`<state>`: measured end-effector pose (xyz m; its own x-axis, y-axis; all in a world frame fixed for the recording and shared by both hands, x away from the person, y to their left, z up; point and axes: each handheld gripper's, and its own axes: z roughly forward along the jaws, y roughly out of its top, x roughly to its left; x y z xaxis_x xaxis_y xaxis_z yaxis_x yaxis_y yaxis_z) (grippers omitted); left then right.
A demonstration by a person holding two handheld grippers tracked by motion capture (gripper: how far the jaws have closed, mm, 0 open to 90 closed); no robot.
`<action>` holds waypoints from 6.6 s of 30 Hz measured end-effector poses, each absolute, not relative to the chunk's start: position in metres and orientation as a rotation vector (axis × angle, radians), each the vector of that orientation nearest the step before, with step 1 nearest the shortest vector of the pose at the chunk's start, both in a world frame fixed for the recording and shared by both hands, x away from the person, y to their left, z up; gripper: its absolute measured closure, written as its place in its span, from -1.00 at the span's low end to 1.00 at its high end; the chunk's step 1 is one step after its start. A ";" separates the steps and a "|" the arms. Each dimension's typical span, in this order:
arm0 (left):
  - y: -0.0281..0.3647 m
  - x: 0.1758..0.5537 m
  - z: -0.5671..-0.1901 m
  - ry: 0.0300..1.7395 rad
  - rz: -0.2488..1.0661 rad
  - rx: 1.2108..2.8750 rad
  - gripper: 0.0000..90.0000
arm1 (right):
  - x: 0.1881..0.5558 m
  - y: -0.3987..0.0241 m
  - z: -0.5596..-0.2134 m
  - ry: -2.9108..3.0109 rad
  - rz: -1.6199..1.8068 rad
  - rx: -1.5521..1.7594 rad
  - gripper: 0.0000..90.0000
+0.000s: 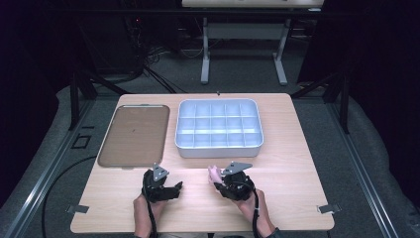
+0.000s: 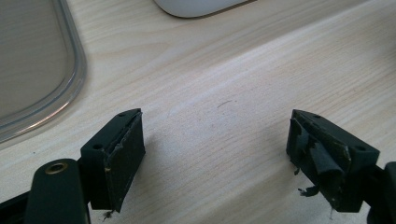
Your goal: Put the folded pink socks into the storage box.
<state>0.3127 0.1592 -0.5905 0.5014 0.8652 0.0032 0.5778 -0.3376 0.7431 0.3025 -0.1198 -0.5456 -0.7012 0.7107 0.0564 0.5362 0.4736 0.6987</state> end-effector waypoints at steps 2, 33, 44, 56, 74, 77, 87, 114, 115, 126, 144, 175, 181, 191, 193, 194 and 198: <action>0.159 0.313 -0.591 1.179 0.528 2.049 -0.58 | 0.303 -0.123 -0.545 2.473 1.050 1.076 0.55; 0.156 0.315 -0.592 1.175 0.500 2.089 -0.96 | 0.317 -0.167 -0.522 2.336 1.029 1.143 0.55; 0.156 0.315 -0.592 1.178 0.499 2.090 -0.97 | 0.320 -0.176 -0.509 2.304 1.037 1.141 0.55; 0.156 0.315 -0.592 1.179 0.502 2.091 -0.97 | 0.332 -0.185 -0.478 2.235 1.067 1.125 0.55; 0.156 0.315 -0.592 1.192 0.504 2.084 -0.97 | 0.364 -0.193 -0.454 2.190 1.094 1.145 0.55; 0.156 0.315 -0.592 1.190 0.506 2.085 -0.97 | 0.371 -0.194 -0.455 2.188 1.091 1.159 0.55; 0.156 0.315 -0.592 1.189 0.504 2.088 -0.97 | 0.383 -0.198 -0.454 2.179 1.076 1.181 0.55; 0.156 0.315 -0.592 1.185 0.502 2.089 -0.97 | 0.427 -0.213 -0.473 2.196 0.998 1.286 0.54; 0.156 0.315 -0.592 1.189 0.502 2.087 -0.97 | 0.429 -0.212 -0.476 2.197 0.985 1.298 0.54; 0.156 0.315 -0.592 1.187 0.504 2.089 -0.97 | 0.447 -0.207 -0.499 2.258 0.866 1.345 0.54; 0.156 0.315 -0.592 1.186 0.504 2.089 -0.96 | 0.454 -0.202 -0.510 2.330 0.722 1.376 0.52; 0.155 0.316 -0.592 1.181 0.502 2.093 -0.96 | 0.443 -0.209 -0.483 2.337 0.737 1.368 0.46; 0.155 0.316 -0.592 1.180 0.501 2.094 -0.96 | 0.448 -0.207 -0.495 2.343 0.690 1.391 0.68; 0.155 0.316 -0.592 1.178 0.501 2.094 -0.96 | 0.447 -0.207 -0.497 2.361 0.665 1.424 0.76; 0.155 0.316 -0.592 1.178 0.501 2.094 -0.96 | 0.446 -0.209 -0.496 2.362 0.680 1.420 0.70; 0.155 0.316 -0.592 1.178 0.501 2.094 -0.96 | 0.445 -0.209 -0.496 2.347 0.695 1.419 0.65; 0.155 0.316 -0.592 1.178 0.501 2.094 -0.96 | 0.440 -0.212 -0.492 2.331 0.746 1.403 0.44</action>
